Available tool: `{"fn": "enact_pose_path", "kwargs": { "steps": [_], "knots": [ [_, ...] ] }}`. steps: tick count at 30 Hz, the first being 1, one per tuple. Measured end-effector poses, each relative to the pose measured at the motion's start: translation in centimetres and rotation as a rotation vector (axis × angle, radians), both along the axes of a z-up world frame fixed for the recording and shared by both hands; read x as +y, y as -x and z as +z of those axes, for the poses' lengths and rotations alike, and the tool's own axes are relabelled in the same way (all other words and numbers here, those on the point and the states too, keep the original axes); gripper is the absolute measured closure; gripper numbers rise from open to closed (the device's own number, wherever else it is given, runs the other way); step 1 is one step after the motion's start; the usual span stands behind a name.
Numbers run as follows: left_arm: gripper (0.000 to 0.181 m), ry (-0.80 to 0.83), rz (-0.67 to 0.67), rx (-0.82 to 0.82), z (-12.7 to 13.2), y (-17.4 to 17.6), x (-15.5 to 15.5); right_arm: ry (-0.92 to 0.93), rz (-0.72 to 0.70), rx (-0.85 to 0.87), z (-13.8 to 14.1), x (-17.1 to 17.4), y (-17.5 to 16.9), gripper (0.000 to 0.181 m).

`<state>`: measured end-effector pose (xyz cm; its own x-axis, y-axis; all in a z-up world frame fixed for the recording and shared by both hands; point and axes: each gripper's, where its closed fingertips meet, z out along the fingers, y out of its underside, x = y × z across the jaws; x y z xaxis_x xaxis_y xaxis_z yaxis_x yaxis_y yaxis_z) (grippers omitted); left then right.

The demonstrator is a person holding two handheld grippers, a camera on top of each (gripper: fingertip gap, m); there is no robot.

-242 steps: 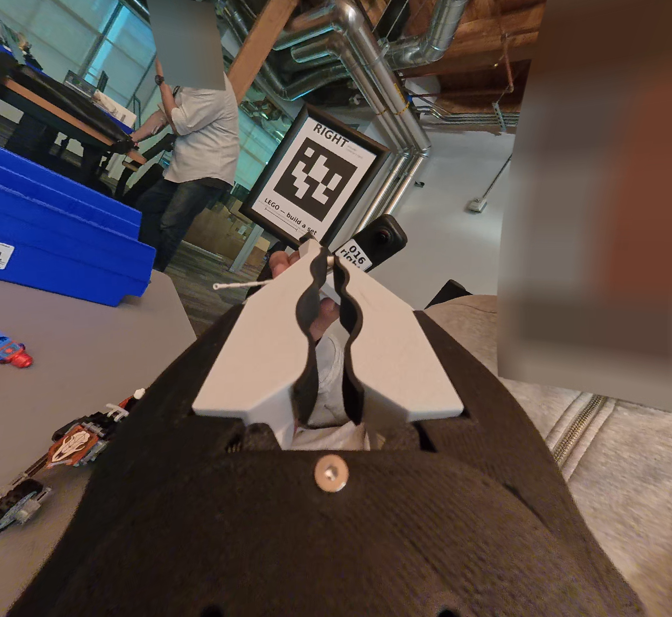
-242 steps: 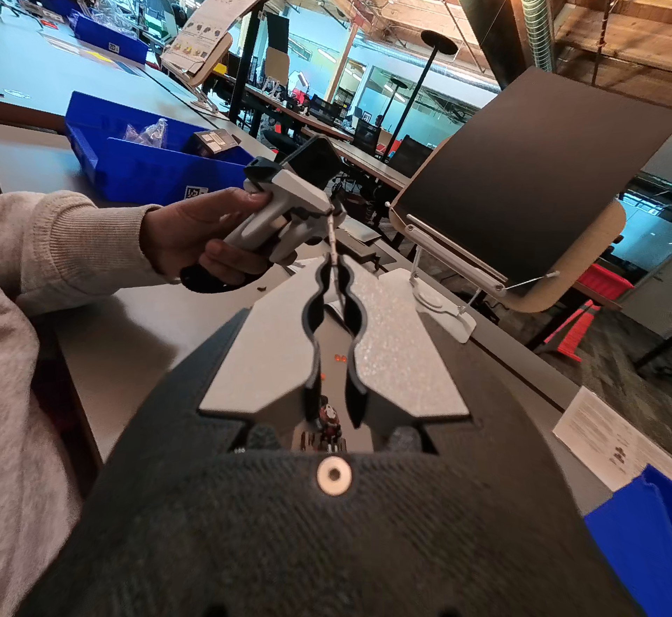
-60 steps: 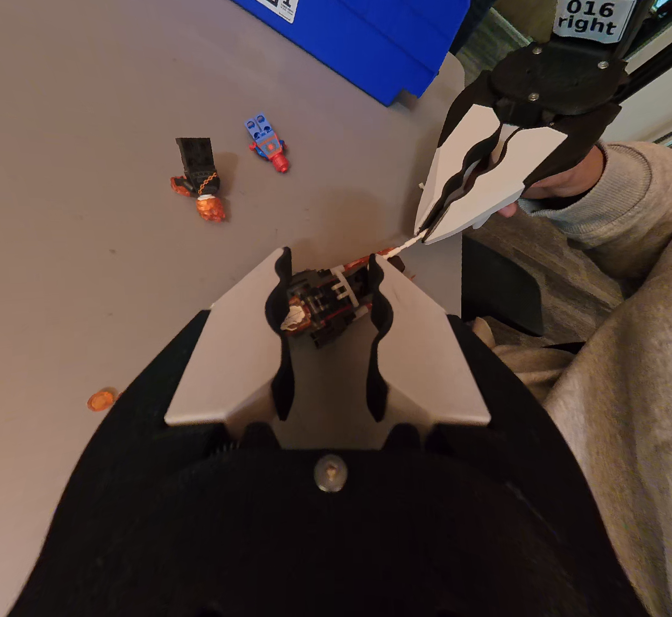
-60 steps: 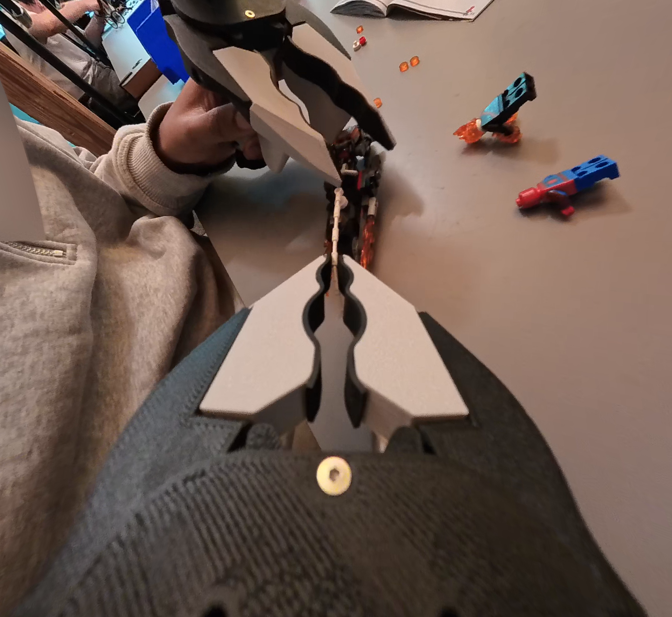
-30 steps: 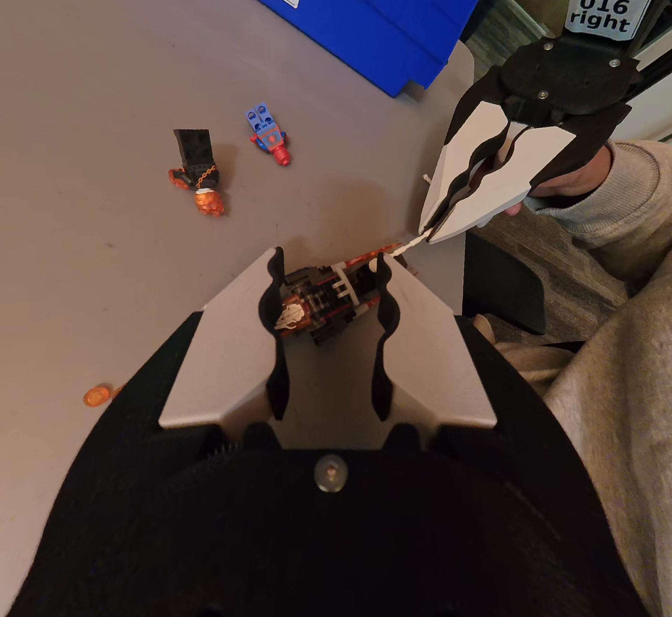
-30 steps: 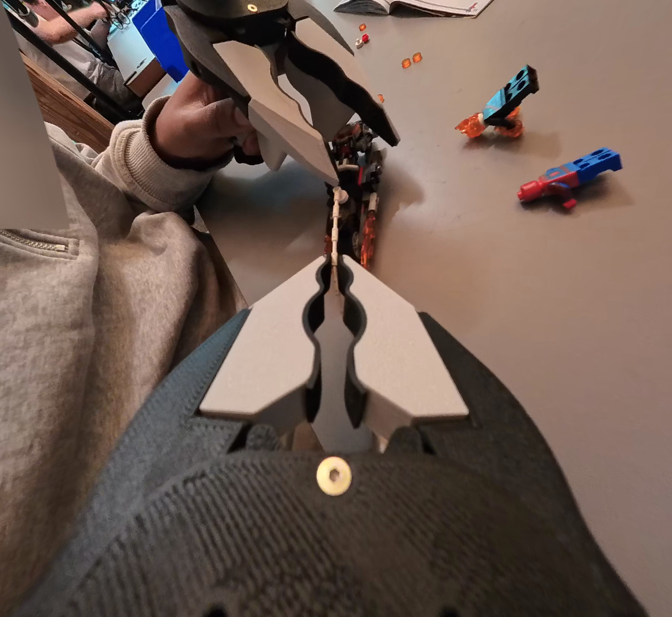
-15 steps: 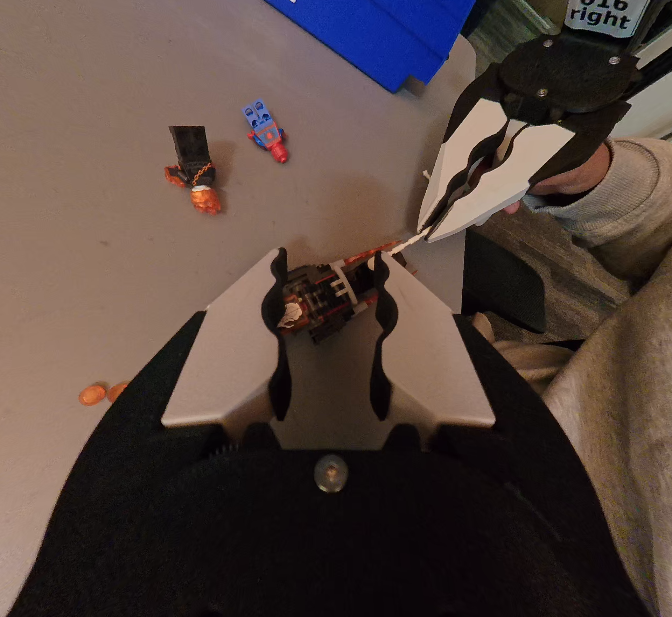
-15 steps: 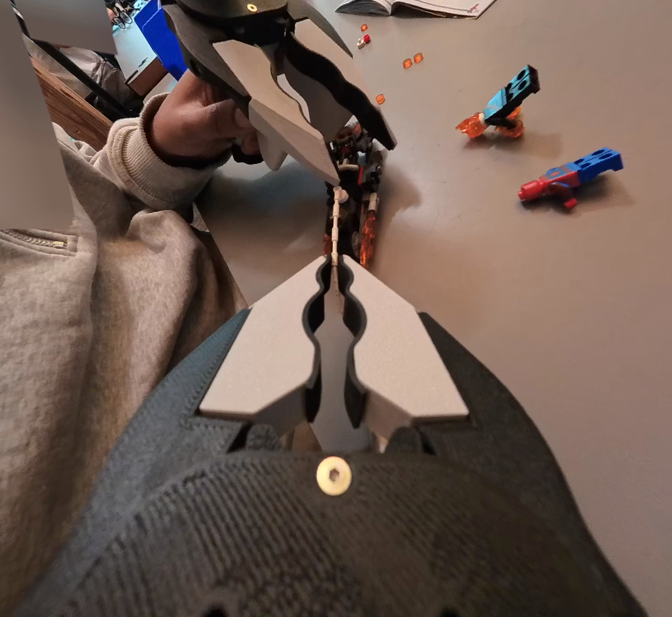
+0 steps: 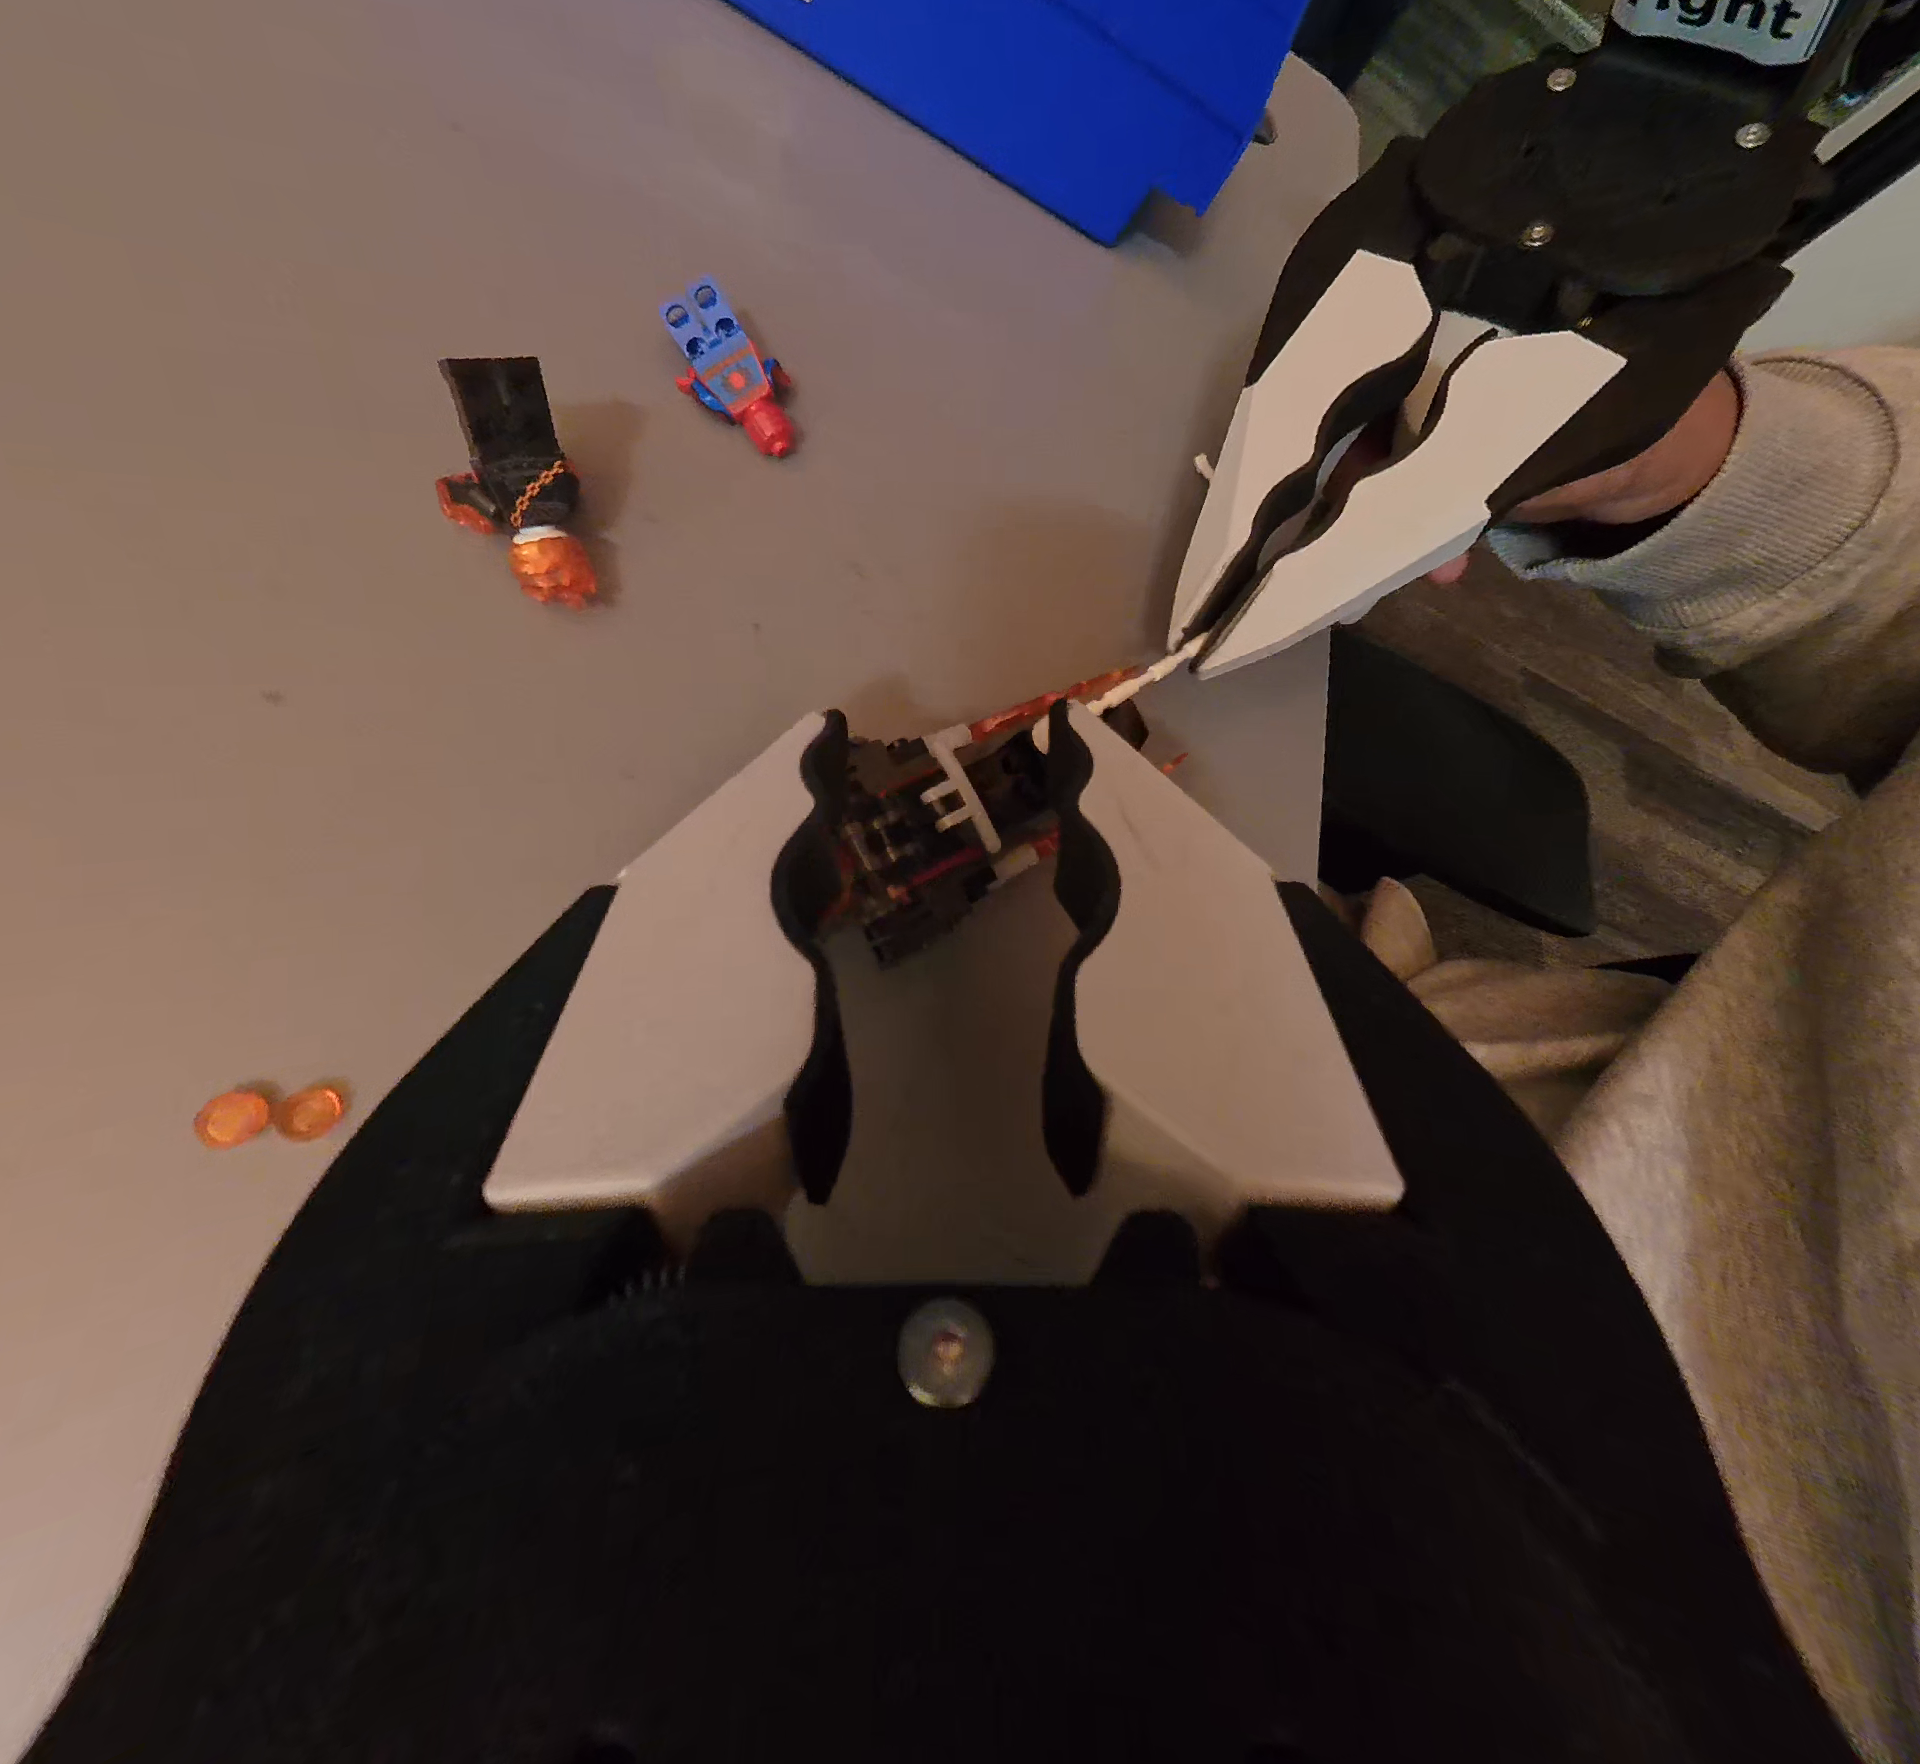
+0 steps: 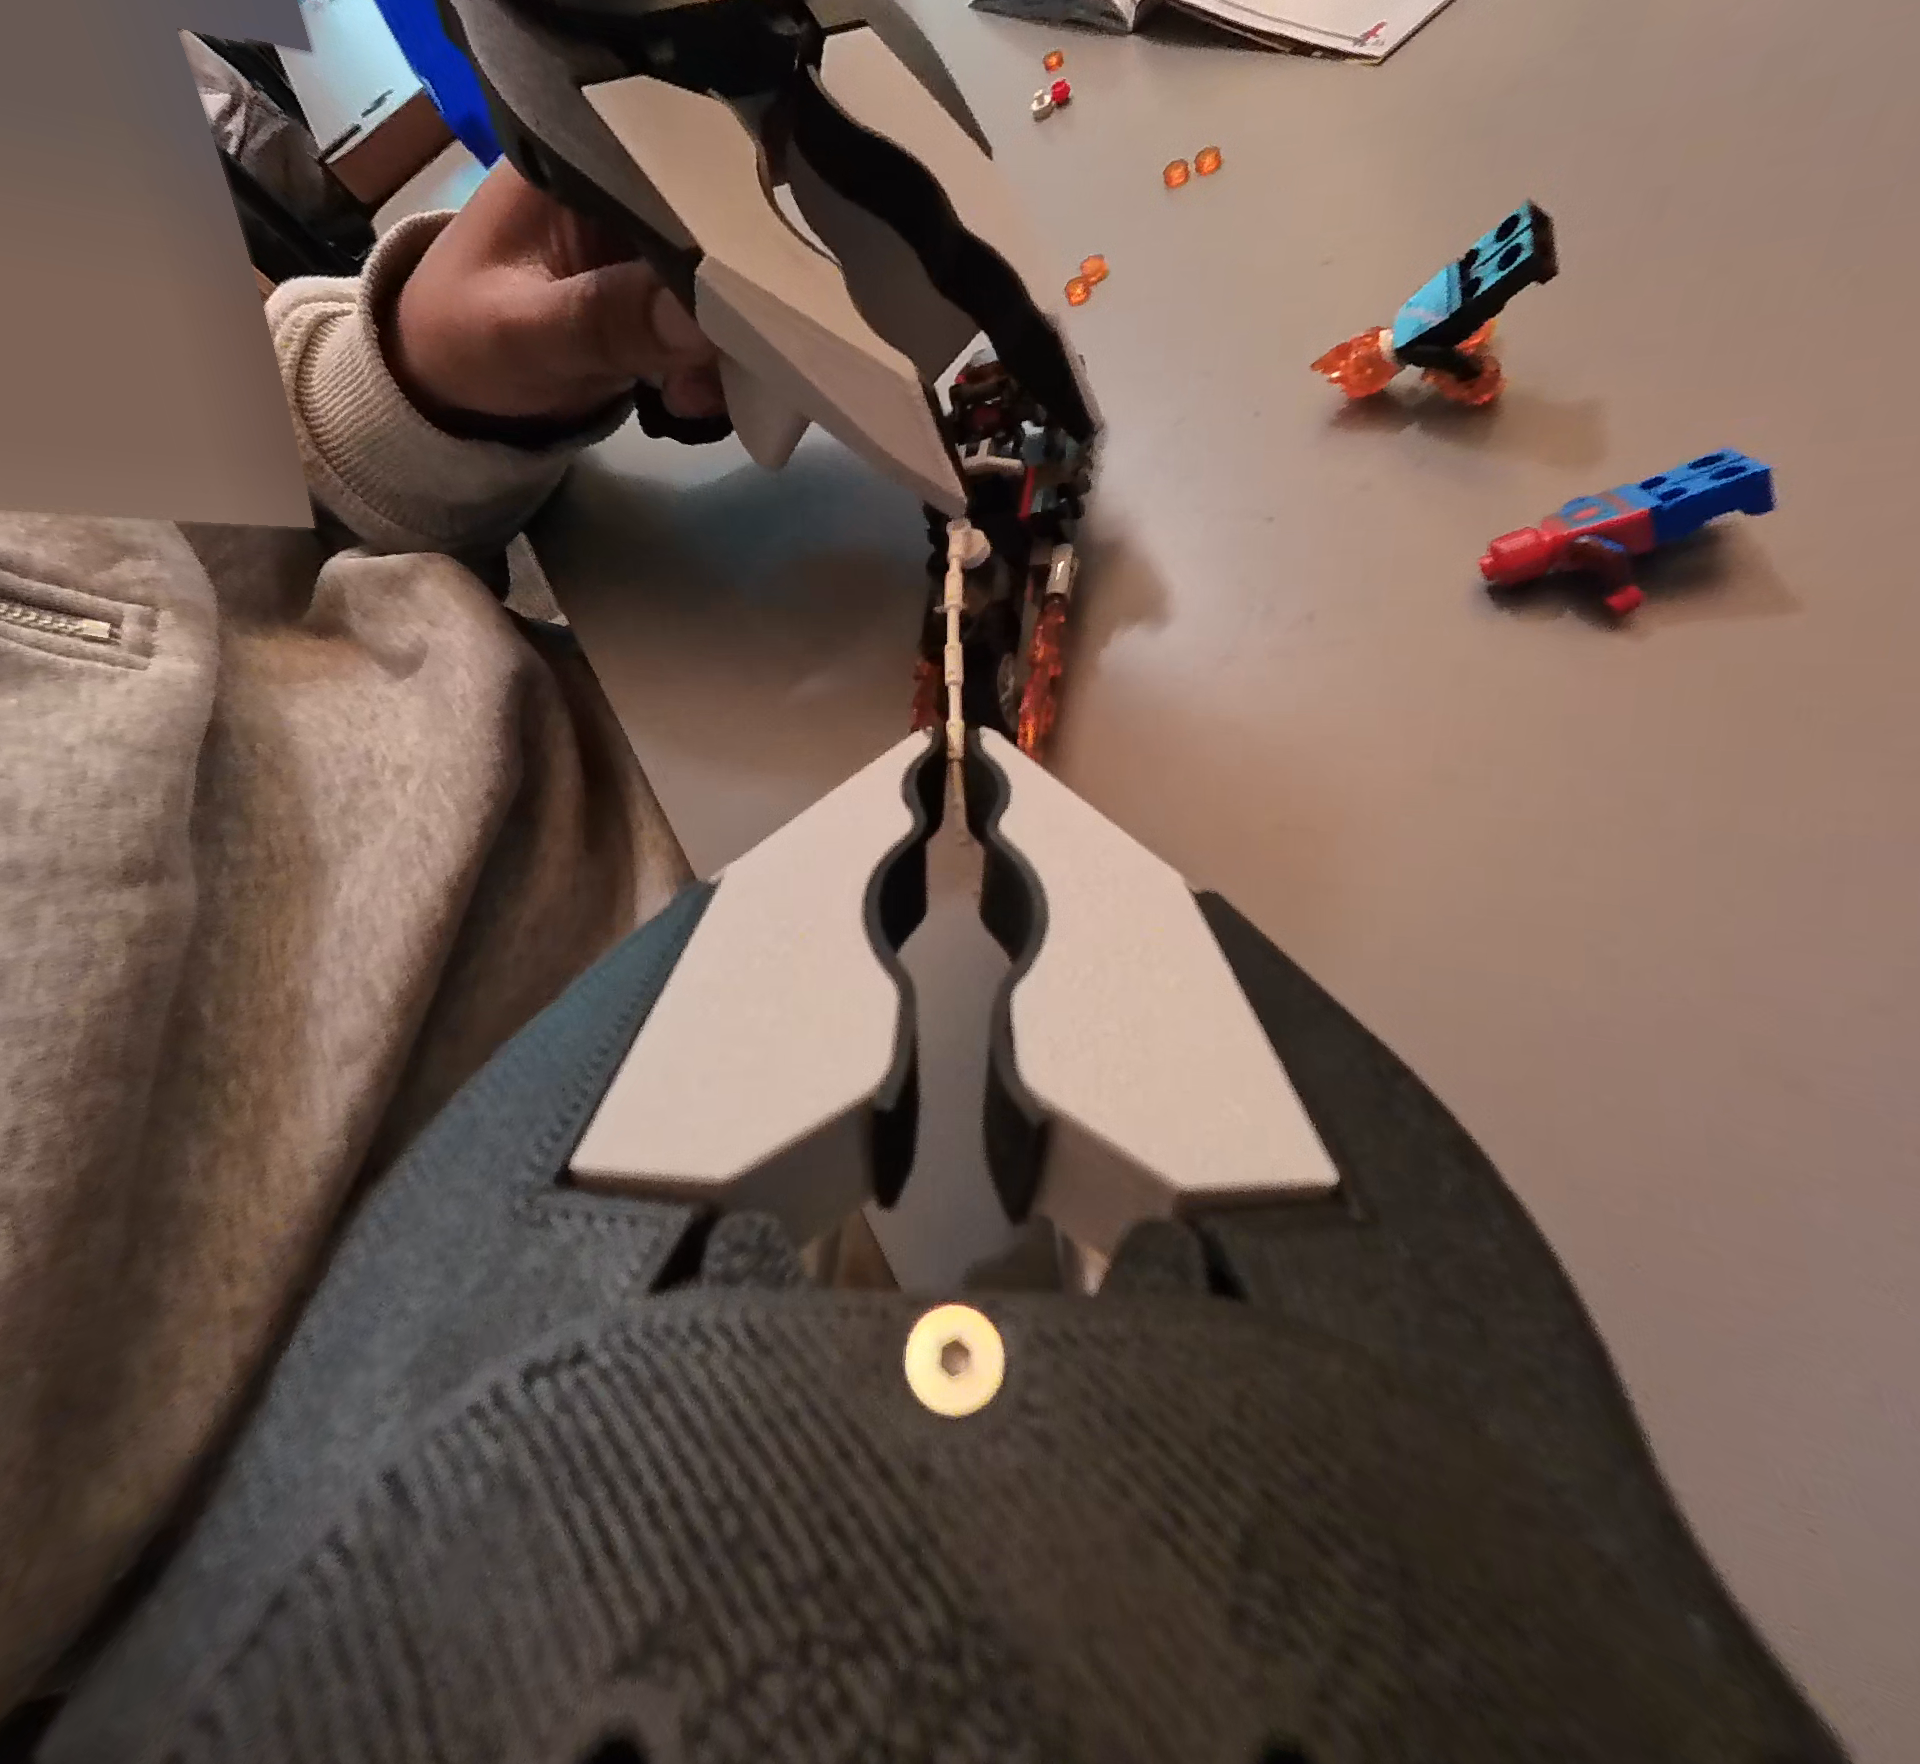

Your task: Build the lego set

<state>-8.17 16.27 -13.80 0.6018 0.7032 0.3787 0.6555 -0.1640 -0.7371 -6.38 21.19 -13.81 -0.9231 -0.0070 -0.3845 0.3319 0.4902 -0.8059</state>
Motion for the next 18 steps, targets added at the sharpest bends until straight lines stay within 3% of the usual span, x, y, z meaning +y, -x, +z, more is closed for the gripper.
{"fn": "enact_pose_path", "kwargs": {
  "steps": [14,16,18],
  "knots": [
    [0.148,-0.004,-0.009,-0.010,-0.1,-0.3,0.3,-0.002,-0.021,0.023,-0.2,0.1,0.5,0.181],
    [0.165,0.054,-0.005,-0.029,-0.9,-0.3,0.0,0.004,-0.016,0.020,-0.1,0.0,0.4,0.181],
    [0.165,0.073,0.006,-0.008,-0.9,-0.1,0.0,-0.002,-0.013,0.026,-0.2,0.0,0.3,0.181]
  ]
}}
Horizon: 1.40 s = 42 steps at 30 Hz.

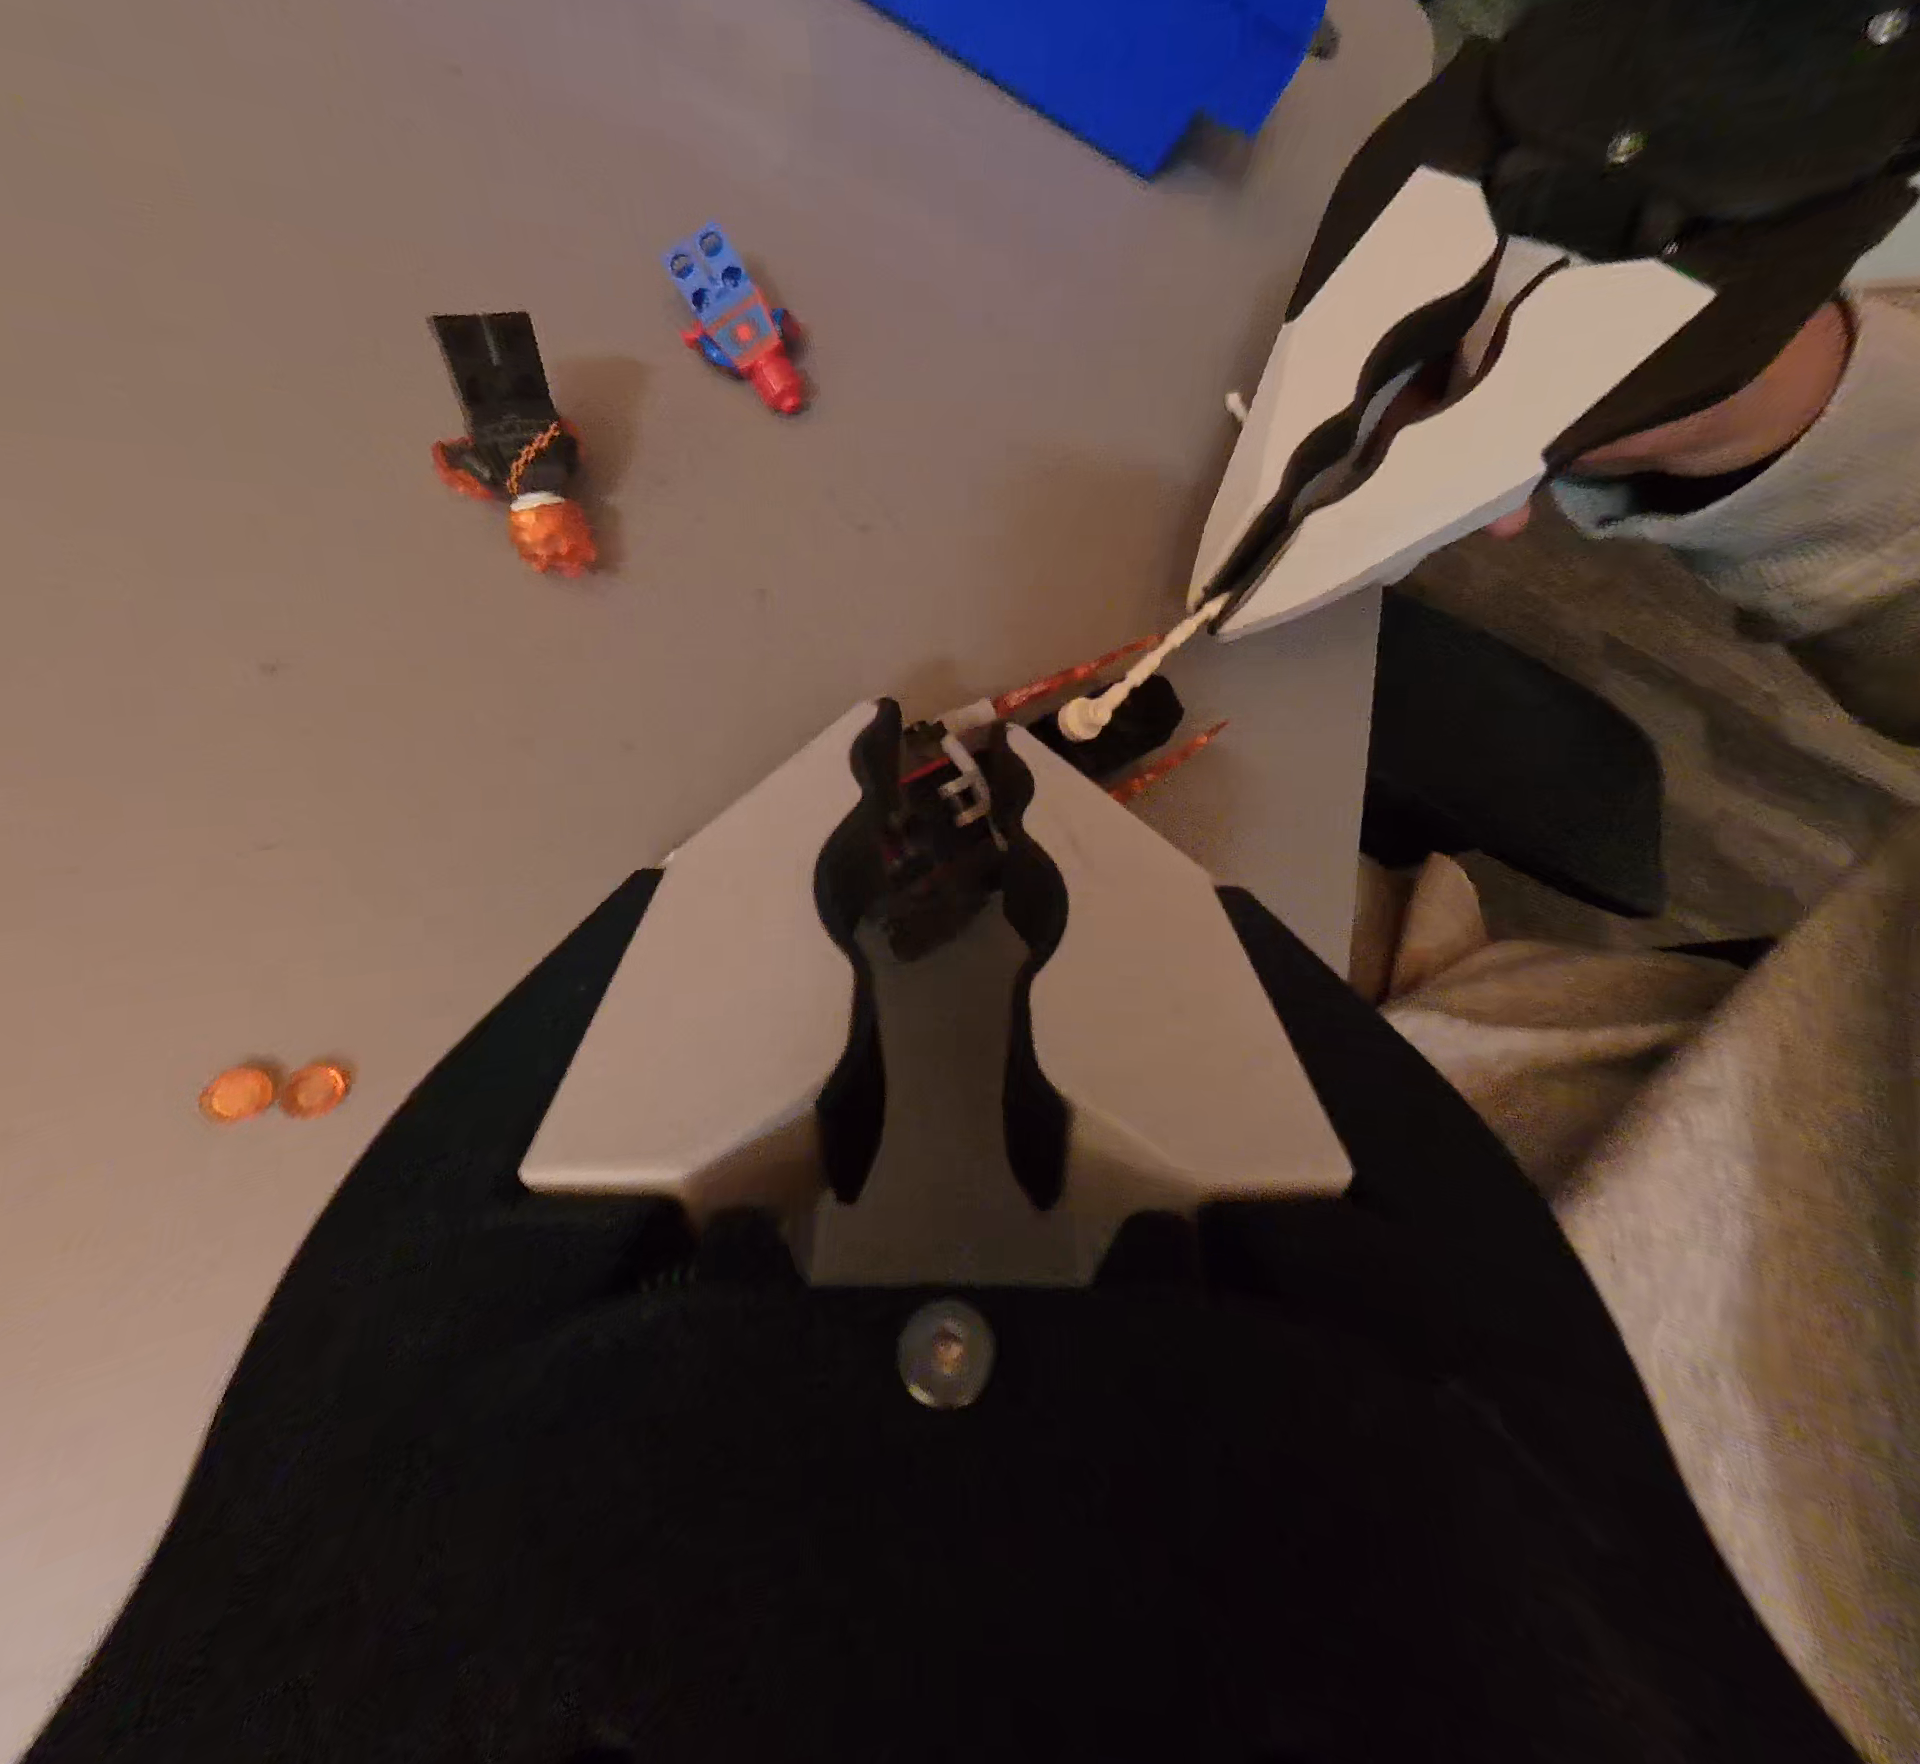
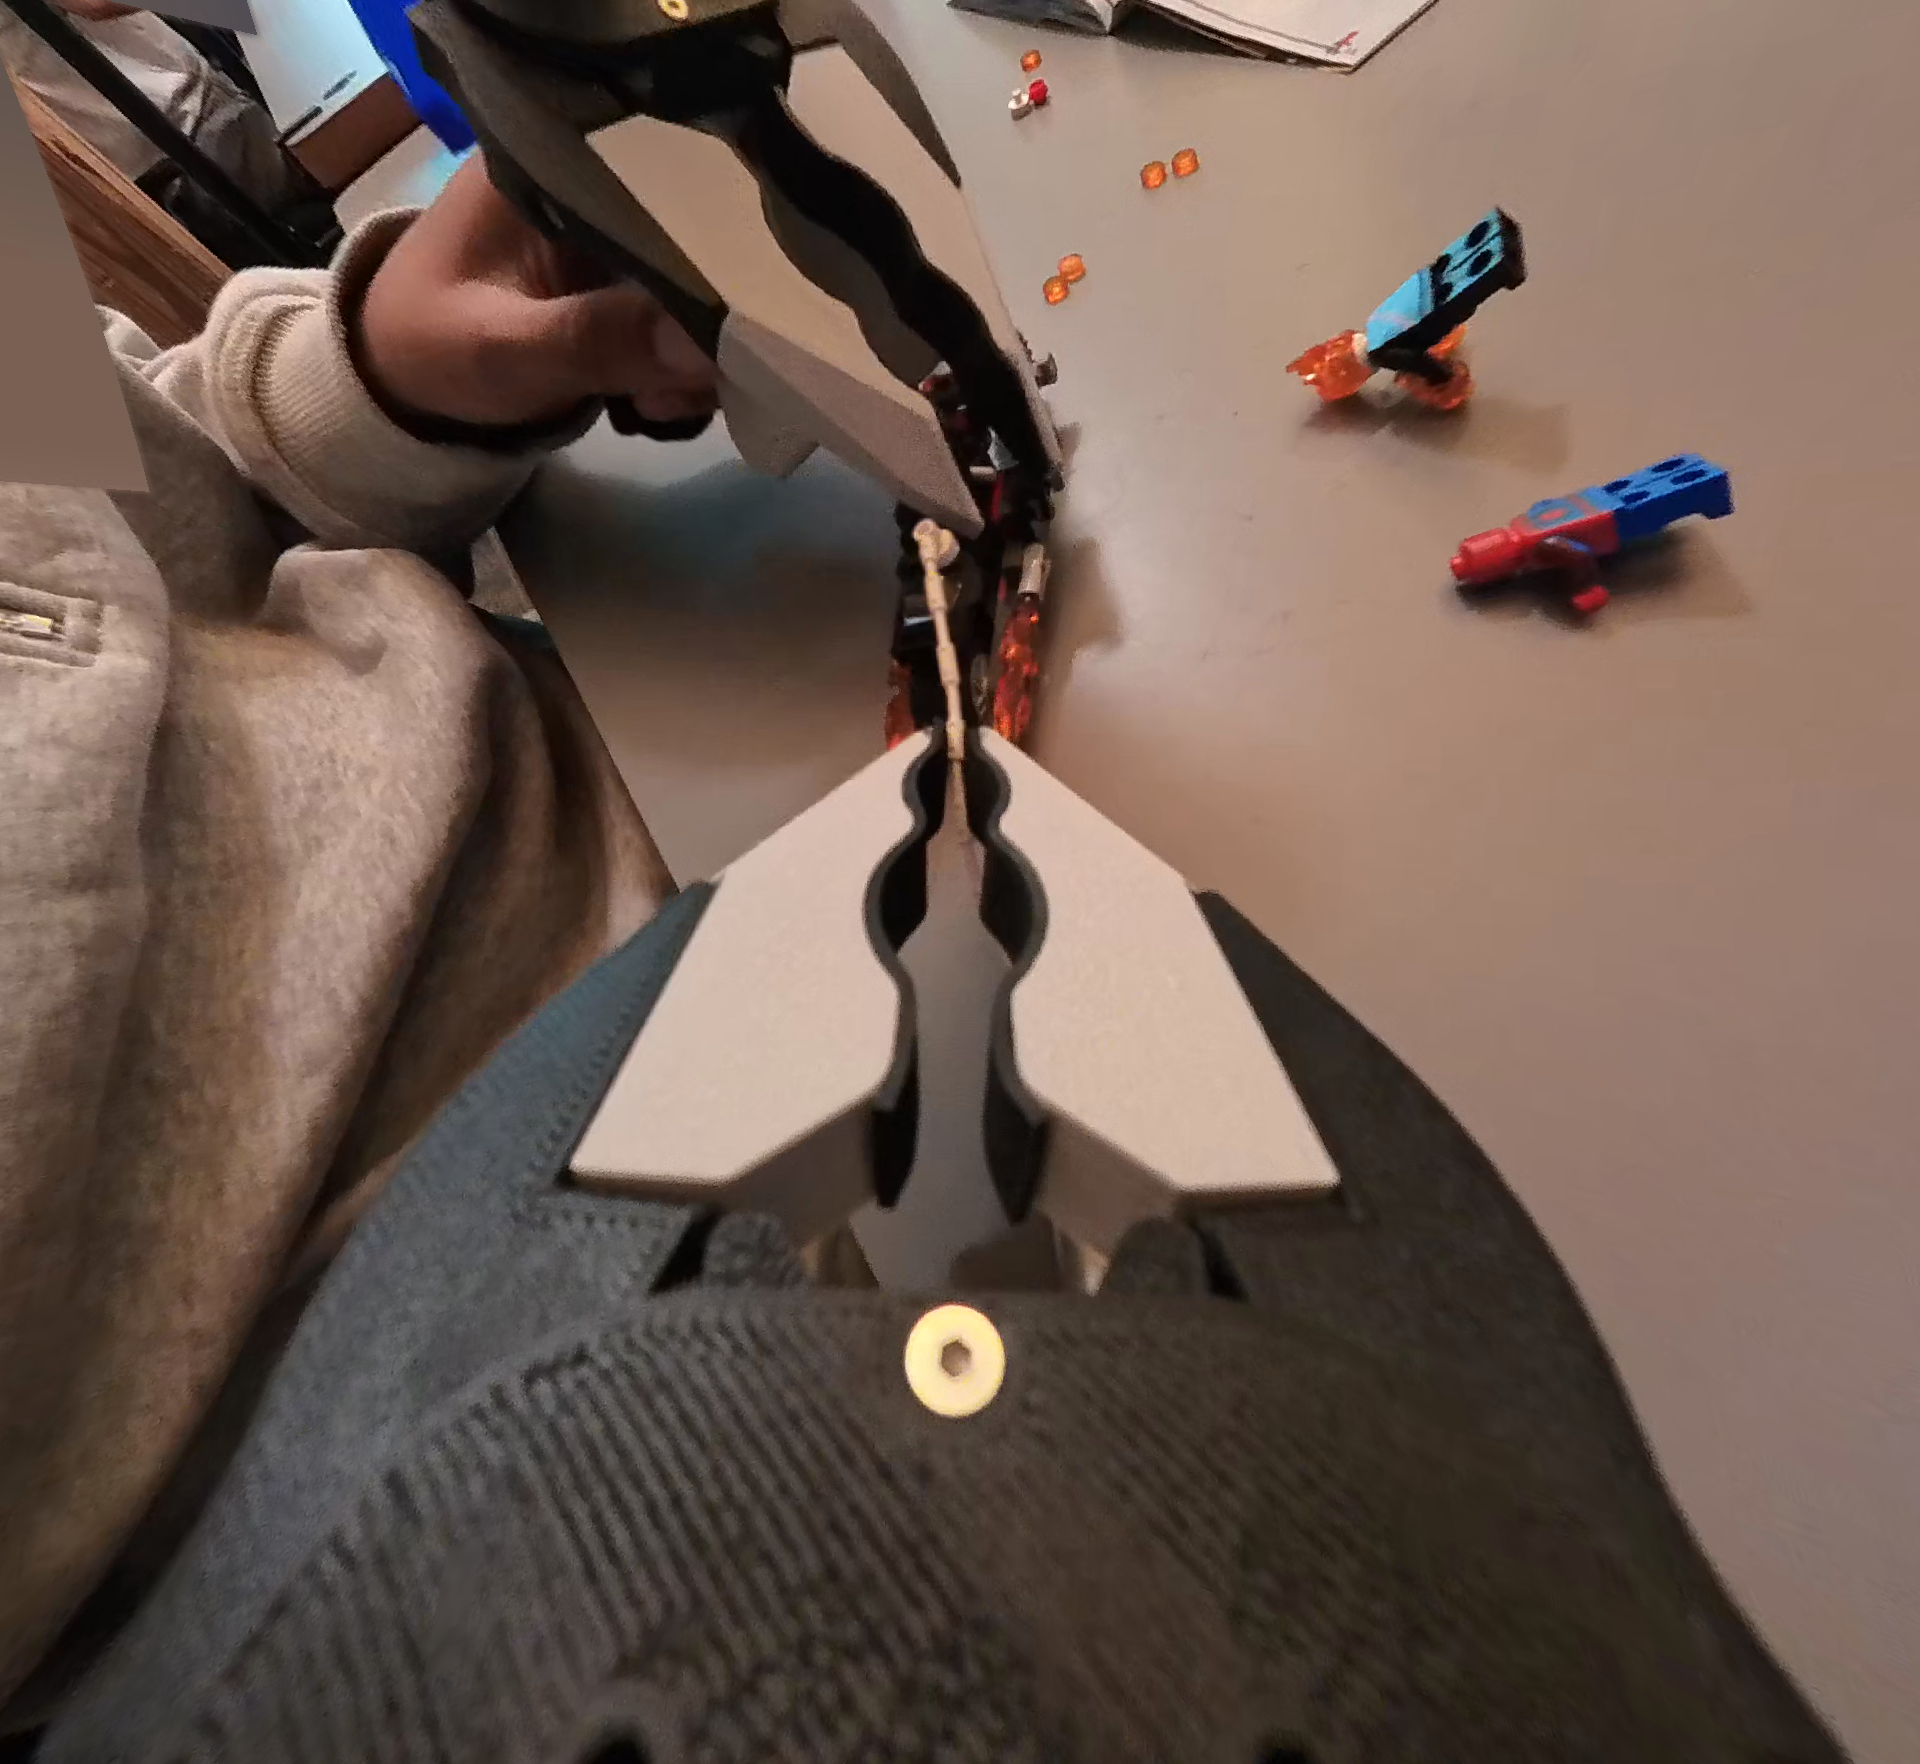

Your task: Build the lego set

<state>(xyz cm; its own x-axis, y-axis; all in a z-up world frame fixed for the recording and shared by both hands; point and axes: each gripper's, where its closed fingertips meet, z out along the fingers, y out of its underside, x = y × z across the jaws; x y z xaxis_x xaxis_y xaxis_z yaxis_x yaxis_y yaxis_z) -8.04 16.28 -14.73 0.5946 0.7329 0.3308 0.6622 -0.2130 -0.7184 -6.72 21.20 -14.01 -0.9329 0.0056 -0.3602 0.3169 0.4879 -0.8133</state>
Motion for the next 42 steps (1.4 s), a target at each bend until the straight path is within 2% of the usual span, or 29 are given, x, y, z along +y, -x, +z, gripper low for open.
{"fn": "enact_pose_path", "kwargs": {
  "steps": [8,12,15,21,28,35,42],
  "knots": [
    [0.161,-0.034,0.030,-0.011,0.5,0.1,-0.6,0.016,-0.017,-0.013,0.1,0.0,0.2,0.180],
    [0.154,-0.040,0.060,0.030,1.2,0.3,-1.3,0.023,-0.035,-0.013,0.2,0.1,0.6,0.161],
    [0.153,-0.112,0.071,0.087,2.7,0.4,-1.6,0.053,-0.071,0.004,1.1,0.1,1.2,0.157],
    [0.149,-0.214,0.088,0.121,3.8,0.1,-2.9,0.067,-0.140,0.174,3.1,-0.9,2.1,0.155],
    [0.150,-0.294,0.157,0.199,5.0,-0.5,-6.2,-0.130,-0.012,0.375,2.1,-3.0,0.1,0.181],
    [0.151,-0.427,0.256,0.272,5.9,-2.3,-11.6,-0.378,0.070,0.363,1.1,-4.0,0.2,0.178],
    [0.150,-0.610,0.373,0.229,5.7,-3.3,-17.0,-0.658,0.174,0.379,0.2,-4.2,0.3,0.180]
  ]
}}
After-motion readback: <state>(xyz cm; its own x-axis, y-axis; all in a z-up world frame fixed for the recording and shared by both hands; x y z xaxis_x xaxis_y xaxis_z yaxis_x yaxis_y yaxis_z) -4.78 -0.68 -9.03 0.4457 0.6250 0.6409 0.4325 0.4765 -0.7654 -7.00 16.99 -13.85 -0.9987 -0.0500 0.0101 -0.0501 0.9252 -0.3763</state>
